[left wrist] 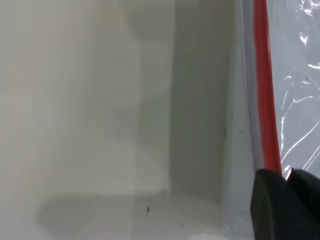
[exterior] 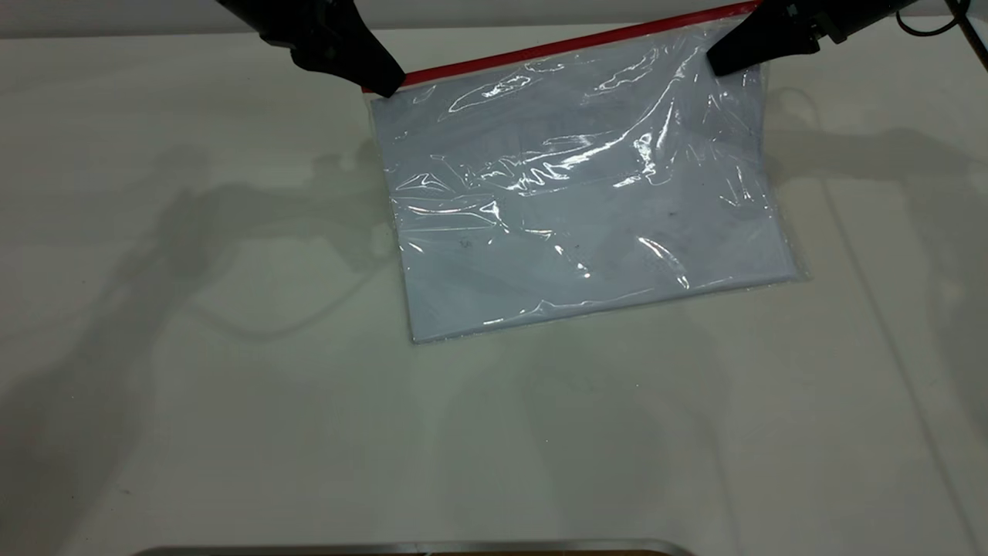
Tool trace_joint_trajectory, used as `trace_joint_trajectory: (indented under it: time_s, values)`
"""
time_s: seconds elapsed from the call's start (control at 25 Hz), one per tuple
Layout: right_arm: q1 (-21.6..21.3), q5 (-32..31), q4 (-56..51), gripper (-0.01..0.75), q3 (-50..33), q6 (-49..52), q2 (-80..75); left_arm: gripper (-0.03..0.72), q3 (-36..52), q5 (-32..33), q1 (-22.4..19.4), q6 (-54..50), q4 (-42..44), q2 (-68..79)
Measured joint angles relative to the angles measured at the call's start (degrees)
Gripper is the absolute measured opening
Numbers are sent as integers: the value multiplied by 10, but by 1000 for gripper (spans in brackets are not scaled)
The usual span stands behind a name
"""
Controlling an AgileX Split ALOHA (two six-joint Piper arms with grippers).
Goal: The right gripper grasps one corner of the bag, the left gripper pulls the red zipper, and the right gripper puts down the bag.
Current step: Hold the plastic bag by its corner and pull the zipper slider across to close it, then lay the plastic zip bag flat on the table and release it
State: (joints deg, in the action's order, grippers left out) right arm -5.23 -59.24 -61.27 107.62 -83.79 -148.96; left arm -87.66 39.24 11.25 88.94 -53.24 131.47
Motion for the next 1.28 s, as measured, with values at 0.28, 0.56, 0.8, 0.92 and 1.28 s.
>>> trace_joint_trajectory:
  time_s: [0.28,0.56,0.8,0.92,1.28]
  values:
    - [-4,19,31,181,0,11,0,192,0,0,-2,-42,9,0]
    - [-8,35,77,567,1,68,2,497,0,-16,-3,-96,9,-1]
    - [-8,88,164,657,1,135,61,578,0,-17,-3,-157,24,-55]
    - [-8,92,209,648,1,184,120,579,0,-17,-3,-207,65,-103]
    - [-8,30,283,609,1,344,346,582,0,39,-3,-517,269,-282]
